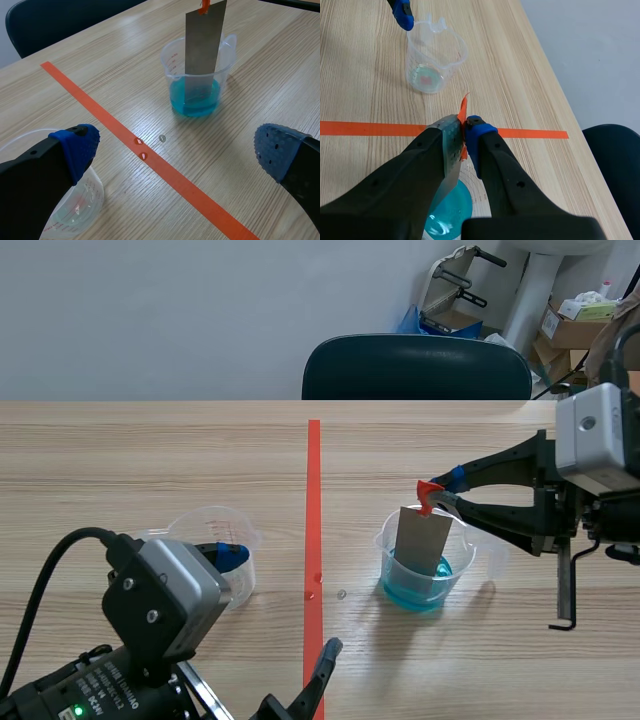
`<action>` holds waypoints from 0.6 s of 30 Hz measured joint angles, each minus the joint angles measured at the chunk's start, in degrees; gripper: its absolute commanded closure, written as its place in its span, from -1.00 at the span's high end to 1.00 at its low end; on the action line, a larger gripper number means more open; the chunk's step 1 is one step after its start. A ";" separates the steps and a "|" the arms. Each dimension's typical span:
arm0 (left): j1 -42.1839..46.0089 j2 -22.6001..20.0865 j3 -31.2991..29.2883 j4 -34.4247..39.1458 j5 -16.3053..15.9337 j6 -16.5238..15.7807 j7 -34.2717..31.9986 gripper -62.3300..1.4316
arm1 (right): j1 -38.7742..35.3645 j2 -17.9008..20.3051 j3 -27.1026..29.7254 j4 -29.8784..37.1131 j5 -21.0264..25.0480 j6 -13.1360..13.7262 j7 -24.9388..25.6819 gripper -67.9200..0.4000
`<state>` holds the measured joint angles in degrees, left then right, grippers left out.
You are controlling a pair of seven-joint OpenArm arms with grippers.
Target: Do the redox reaction experiment
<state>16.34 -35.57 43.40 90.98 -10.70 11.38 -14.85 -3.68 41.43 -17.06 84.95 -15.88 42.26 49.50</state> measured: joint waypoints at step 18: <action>0.00 0.00 0.00 0.00 0.00 0.00 0.00 1.00 | 0.00 0.00 0.00 0.00 -0.22 0.02 0.61 -0.96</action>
<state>16.34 -35.57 43.40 90.98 -10.70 11.38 -14.85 -3.68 41.43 -17.06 84.95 -16.10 42.28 50.11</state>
